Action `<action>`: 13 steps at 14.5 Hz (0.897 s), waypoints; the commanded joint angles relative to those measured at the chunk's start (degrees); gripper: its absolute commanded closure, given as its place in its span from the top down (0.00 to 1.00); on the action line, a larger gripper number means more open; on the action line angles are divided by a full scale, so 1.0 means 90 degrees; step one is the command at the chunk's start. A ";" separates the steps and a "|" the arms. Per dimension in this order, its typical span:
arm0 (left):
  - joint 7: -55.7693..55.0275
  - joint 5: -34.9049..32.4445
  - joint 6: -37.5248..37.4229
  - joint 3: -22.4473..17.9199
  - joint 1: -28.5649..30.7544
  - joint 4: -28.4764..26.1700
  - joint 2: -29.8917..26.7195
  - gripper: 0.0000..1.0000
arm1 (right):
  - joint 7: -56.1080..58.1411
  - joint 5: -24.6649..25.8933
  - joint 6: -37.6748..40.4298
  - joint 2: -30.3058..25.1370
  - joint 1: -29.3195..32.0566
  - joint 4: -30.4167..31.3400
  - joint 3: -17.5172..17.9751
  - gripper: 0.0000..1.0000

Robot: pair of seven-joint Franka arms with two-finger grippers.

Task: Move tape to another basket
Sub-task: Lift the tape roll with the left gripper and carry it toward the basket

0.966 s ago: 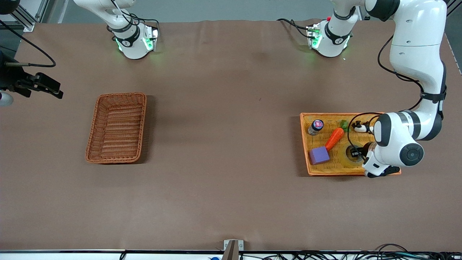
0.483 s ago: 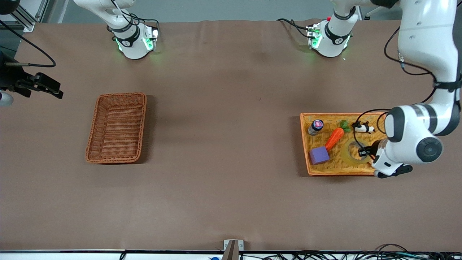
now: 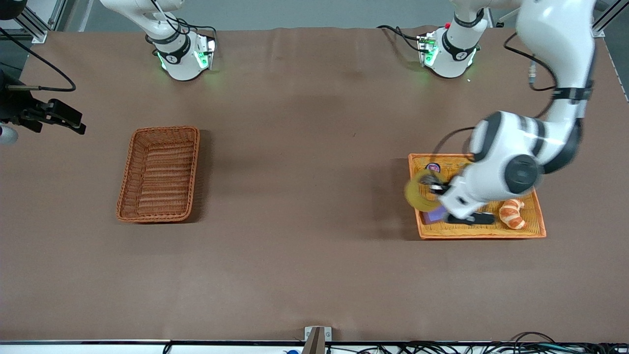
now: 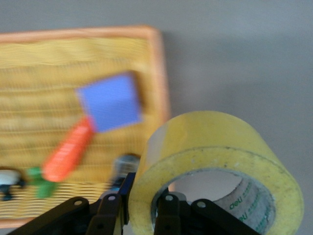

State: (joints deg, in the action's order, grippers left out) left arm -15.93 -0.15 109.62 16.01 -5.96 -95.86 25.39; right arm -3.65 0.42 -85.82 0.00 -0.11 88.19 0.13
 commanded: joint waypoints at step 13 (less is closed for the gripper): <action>-0.4031 -0.1253 0.0581 0.0266 -0.3514 0.3053 0.2657 0.04 | 0.0054 0.0051 0.0014 -0.0049 0.0013 0.0065 -0.0015 1.00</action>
State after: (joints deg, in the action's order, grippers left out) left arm -51.28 -11.41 113.00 23.87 -31.08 -72.35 46.98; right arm -3.65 0.42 -85.81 0.00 -0.09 88.21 0.00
